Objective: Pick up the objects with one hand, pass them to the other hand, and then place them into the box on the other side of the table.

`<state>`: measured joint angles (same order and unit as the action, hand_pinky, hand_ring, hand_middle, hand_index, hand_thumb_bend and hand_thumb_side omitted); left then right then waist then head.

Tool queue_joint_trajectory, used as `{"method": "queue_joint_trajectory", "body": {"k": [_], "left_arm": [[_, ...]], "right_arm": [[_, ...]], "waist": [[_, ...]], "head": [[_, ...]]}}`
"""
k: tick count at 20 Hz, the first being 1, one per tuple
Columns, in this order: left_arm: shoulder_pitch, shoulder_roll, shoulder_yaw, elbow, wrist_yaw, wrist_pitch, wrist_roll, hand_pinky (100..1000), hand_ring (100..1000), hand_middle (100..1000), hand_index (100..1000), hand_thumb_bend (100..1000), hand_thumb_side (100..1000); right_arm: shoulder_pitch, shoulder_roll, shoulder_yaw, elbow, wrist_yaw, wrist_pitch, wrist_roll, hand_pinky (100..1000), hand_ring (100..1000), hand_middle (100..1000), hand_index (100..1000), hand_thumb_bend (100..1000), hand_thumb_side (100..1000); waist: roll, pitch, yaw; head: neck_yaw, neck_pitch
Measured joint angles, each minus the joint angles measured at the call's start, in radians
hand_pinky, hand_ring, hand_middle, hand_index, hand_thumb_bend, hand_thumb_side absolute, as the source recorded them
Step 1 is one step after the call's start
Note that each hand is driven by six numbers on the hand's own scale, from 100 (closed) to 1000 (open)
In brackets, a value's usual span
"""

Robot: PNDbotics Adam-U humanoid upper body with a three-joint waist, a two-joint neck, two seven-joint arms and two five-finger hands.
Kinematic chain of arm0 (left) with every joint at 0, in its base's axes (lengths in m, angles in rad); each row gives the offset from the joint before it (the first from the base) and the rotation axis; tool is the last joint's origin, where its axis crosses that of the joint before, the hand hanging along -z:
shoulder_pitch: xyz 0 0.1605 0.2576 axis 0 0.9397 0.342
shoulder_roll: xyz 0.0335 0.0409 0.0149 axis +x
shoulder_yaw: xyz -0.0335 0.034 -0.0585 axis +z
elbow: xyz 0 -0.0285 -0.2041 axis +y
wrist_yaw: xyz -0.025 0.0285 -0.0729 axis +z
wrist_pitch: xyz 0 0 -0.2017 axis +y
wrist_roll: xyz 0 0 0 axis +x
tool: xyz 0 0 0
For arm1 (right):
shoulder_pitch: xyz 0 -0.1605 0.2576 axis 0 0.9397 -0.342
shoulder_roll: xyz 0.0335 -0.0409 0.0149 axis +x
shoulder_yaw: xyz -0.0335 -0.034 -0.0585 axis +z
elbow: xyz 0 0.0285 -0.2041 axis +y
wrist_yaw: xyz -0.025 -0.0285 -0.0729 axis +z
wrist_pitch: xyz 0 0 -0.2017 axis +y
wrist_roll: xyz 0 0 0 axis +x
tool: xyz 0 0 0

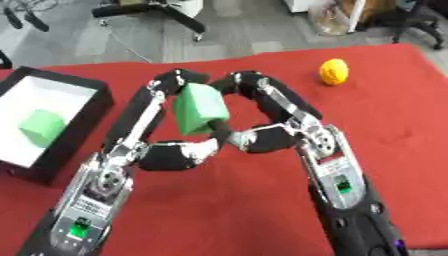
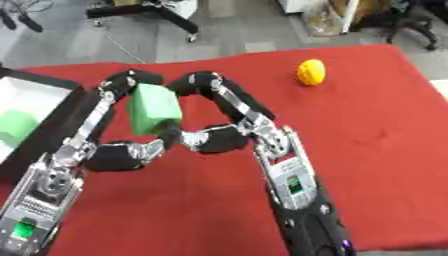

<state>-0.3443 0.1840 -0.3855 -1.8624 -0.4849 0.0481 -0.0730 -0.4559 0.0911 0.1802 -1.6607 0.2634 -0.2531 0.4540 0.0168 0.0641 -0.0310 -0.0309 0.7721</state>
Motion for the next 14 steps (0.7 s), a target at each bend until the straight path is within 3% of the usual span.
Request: {"method": "queue_joint_trajectory", "body": {"k": [10, 11, 13, 14], "left_arm": [[0.018, -0.001, 0.022, 0.025, 0.129, -0.009, -0.006, 724, 674, 659, 771, 100, 341], [0.019, -0.001, 0.025, 0.026, 0.137, -0.01, -0.005, 701, 646, 639, 761, 100, 256], [0.021, -0.001, 0.03, 0.03, 0.153, -0.013, -0.004, 688, 628, 624, 752, 100, 261], [0.022, -0.001, 0.032, 0.03, 0.16, -0.014, -0.003, 656, 597, 594, 724, 100, 347]], "right_arm": [[0.007, -0.002, -0.001, 0.0, -0.005, 0.0, -0.001, 827, 810, 581, 471, 129, 258], [0.007, -0.002, -0.001, 0.0, -0.005, 0.0, -0.002, 827, 810, 581, 471, 128, 257], [0.008, -0.002, -0.002, 0.0, -0.006, 0.001, -0.002, 826, 810, 581, 471, 127, 258], [0.008, -0.002, -0.002, 0.0, -0.006, 0.001, -0.003, 826, 810, 580, 471, 129, 258]], "waist": [[0.0, 0.0, -0.001], [0.0, 0.0, -0.001], [0.0, 0.0, -0.001], [0.0, 0.0, -0.001]], "head": [[-0.006, 0.0], [-0.007, 0.0], [-0.008, 0.0], [-0.008, 0.0]]}}
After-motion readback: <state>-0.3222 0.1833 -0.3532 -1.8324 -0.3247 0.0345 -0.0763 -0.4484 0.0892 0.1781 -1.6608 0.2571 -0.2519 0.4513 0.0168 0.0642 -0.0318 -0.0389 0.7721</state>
